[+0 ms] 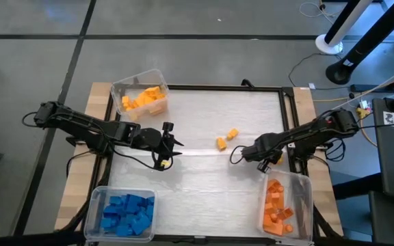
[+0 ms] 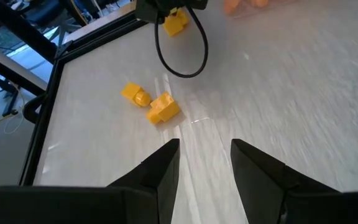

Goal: Sort blocks
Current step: Move the yellow game piece to the left, then put the yellow game piece into the top transparent bin

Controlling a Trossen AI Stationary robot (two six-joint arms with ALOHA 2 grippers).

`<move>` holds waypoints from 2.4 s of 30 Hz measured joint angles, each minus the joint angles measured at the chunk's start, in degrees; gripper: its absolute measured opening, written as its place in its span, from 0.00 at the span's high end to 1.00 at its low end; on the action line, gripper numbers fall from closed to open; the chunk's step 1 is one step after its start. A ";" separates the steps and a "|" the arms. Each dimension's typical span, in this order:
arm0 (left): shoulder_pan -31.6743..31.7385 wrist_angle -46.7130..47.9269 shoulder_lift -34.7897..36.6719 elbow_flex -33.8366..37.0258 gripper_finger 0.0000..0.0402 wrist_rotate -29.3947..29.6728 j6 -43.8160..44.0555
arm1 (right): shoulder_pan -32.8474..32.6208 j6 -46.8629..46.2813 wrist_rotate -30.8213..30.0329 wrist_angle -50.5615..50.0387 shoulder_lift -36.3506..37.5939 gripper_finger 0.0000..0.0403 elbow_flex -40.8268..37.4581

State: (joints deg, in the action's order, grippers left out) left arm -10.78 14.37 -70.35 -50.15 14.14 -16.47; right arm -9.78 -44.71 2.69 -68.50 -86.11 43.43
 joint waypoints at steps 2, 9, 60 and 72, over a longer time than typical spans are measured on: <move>0.01 0.00 0.00 0.00 0.67 0.00 0.00 | 0.00 0.11 -0.46 0.12 -0.08 1.00 0.62; 0.01 -0.02 0.00 0.00 0.67 0.00 -0.01 | 0.01 1.57 -5.26 4.48 -0.11 1.00 3.17; 9.71 -29.10 -20.56 -0.09 0.67 -9.21 25.95 | 0.04 33.53 -32.29 37.56 12.44 1.00 9.43; 15.60 -40.45 -33.69 -0.12 0.67 -9.11 33.86 | 0.04 33.51 -33.31 32.08 14.86 1.00 9.41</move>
State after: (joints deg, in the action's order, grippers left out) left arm 4.82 -26.08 -104.04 -50.27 5.04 17.39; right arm -9.74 -11.20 -30.63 -36.41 -71.25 52.84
